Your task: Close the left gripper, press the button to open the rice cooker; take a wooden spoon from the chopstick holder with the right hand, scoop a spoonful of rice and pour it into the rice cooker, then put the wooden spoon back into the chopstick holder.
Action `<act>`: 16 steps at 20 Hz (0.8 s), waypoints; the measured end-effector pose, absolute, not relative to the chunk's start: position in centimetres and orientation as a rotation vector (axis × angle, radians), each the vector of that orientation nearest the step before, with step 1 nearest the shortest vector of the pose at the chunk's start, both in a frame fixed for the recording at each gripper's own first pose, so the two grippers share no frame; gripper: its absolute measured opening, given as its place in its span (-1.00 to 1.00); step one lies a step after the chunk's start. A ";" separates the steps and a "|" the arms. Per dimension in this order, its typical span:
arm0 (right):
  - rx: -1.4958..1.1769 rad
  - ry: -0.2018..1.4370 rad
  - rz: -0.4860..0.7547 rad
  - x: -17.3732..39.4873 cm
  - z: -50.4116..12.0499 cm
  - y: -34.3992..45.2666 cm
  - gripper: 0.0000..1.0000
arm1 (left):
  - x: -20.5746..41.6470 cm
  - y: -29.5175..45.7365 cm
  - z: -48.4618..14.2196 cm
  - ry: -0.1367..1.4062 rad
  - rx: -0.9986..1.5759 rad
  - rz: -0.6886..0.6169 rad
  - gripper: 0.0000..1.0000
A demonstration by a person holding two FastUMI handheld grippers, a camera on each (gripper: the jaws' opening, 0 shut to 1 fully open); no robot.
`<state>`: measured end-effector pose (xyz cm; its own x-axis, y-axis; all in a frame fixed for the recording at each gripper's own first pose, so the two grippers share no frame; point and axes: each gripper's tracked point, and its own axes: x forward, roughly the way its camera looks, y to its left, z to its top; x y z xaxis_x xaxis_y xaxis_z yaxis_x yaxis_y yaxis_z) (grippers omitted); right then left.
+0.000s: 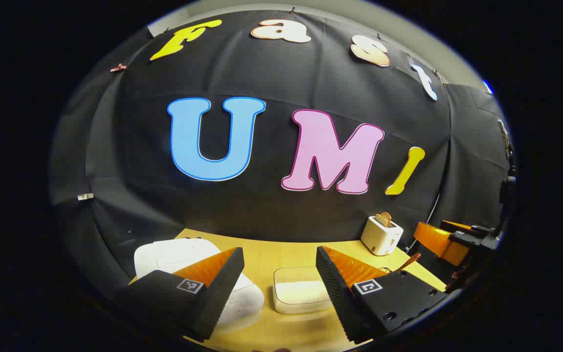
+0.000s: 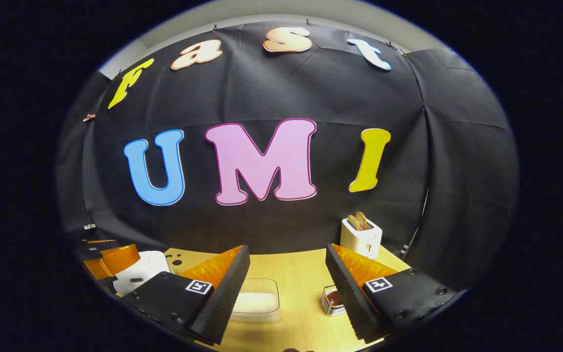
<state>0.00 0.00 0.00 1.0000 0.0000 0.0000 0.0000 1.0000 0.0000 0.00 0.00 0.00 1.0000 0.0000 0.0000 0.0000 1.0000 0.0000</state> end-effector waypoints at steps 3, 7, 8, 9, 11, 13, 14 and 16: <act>-0.005 0.019 -0.001 0.6 -0.5 -0.9 0.94 | 0.3 -0.4 -0.4 0.014 -0.001 0.018 0.92; 0.006 0.018 -0.010 1.1 -0.6 -1.5 0.94 | 0.3 -0.9 -0.9 0.031 0.001 0.020 0.91; 0.011 0.026 -0.005 1.2 -0.9 -1.5 0.94 | 0.3 -0.8 -0.7 0.031 0.003 0.024 0.92; 0.016 0.030 -0.001 1.1 -1.0 -1.3 0.94 | 0.2 -0.8 -1.0 0.032 0.004 0.030 0.92; 0.019 0.030 0.010 1.1 -1.1 -1.0 0.94 | 0.2 -0.5 -1.2 0.039 0.002 0.040 0.92; 0.010 0.027 0.012 1.2 -1.1 -1.0 0.94 | 0.2 0.0 -1.3 0.044 0.001 0.059 0.92; 0.013 0.028 0.016 1.2 -1.1 -0.9 0.94 | 0.2 0.2 -1.3 0.045 -0.003 0.063 0.92; 0.013 0.033 0.023 1.3 -1.3 -0.7 0.94 | 0.1 0.5 -1.3 0.045 -0.009 0.074 0.92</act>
